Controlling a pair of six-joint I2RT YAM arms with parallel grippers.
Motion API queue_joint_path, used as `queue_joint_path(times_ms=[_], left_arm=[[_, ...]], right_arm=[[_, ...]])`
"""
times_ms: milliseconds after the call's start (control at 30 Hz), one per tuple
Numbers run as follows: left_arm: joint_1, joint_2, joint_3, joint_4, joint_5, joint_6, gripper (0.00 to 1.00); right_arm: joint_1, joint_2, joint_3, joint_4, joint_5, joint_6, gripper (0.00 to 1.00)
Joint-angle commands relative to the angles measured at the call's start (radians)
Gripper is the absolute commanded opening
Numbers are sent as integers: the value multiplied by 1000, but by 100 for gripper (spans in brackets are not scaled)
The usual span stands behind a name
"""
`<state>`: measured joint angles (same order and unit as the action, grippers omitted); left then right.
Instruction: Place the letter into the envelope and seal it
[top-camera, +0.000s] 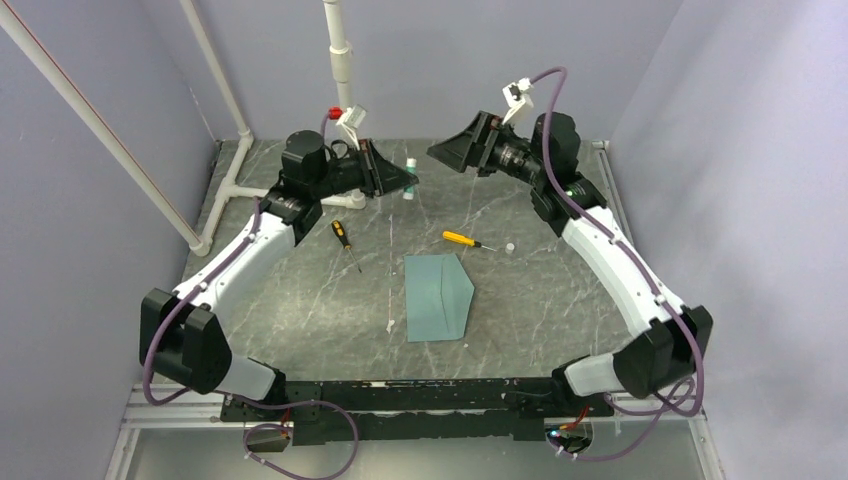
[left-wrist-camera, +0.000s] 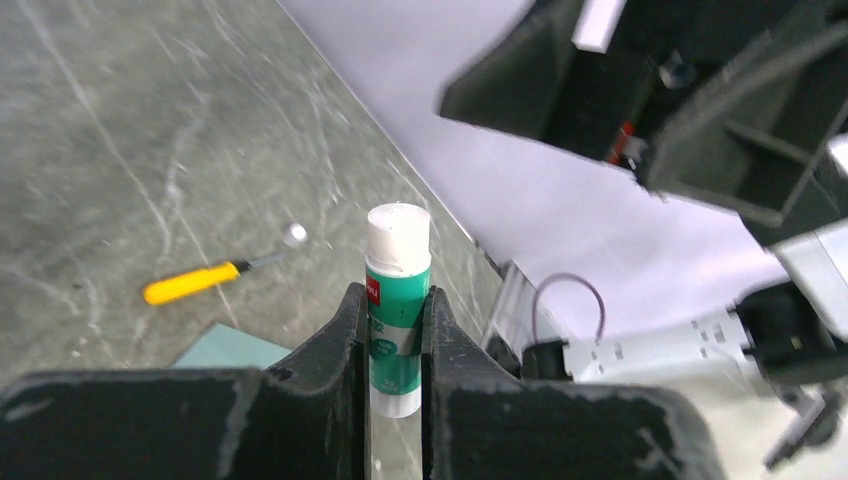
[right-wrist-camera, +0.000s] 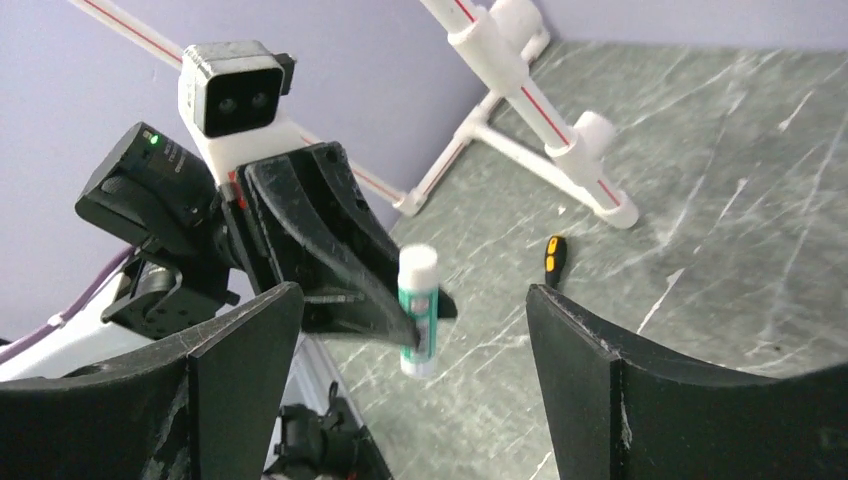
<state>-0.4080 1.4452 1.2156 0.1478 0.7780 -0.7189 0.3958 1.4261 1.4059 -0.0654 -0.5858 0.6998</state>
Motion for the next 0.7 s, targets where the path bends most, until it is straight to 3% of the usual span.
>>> queue_joint_path(times_ms=[0, 133, 267, 400, 667], left_arm=[[1, -74, 1, 62, -251, -39, 2], [1, -76, 14, 66, -327, -112, 2], [1, -68, 29, 97, -312, -167, 3], [1, -70, 38, 124, -294, -204, 3], [2, -76, 34, 158, -276, -235, 2]], right_arm=[[34, -101, -64, 94, 157, -79, 84], [161, -100, -55, -22, 313, -249, 80], [233, -65, 3, -98, 416, -293, 69], [248, -22, 52, -136, 428, -288, 58], [248, 40, 134, -110, 364, -245, 53]])
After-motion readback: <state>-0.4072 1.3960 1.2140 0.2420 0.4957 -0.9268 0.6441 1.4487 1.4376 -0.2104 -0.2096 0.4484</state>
